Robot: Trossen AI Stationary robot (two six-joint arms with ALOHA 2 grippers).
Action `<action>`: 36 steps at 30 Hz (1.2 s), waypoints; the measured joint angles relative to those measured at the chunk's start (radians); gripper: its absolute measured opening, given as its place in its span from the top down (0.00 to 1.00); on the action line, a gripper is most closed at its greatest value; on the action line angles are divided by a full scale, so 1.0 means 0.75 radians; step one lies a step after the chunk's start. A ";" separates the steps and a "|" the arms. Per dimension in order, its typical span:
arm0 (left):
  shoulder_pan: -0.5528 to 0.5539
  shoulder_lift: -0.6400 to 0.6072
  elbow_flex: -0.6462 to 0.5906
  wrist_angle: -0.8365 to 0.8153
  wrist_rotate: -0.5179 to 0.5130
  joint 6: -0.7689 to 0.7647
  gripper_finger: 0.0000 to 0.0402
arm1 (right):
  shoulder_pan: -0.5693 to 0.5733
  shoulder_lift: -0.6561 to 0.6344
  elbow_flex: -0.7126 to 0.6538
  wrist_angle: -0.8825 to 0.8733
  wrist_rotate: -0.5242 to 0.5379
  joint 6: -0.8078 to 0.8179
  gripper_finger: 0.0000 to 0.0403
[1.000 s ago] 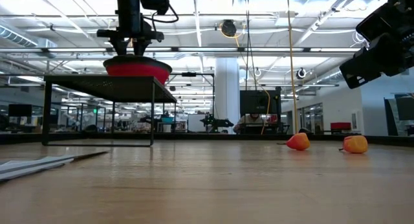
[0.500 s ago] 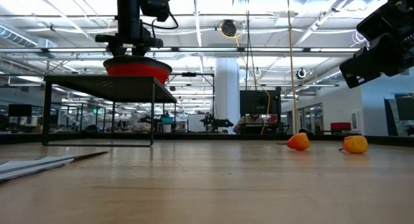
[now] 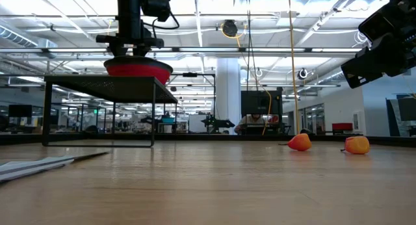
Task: Pick & Place Fruit
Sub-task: Put the pomegranate into the red strainer bowl on the shelf, then put the orange into the red strainer bowl on the shelf
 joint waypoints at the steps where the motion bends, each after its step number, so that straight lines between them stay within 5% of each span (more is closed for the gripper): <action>1: 0.000 0.000 0.000 0.000 0.006 0.005 0.53 | 0.000 0.000 0.000 0.000 0.000 0.000 0.99; 23: 0.014 -0.014 0.007 0.000 0.032 0.036 0.31 | 0.000 0.000 0.001 -0.001 -0.001 0.000 0.99; 36: -0.043 -0.017 0.359 -0.012 0.022 0.076 0.31 | 0.001 0.000 0.001 -0.001 -0.001 0.001 0.99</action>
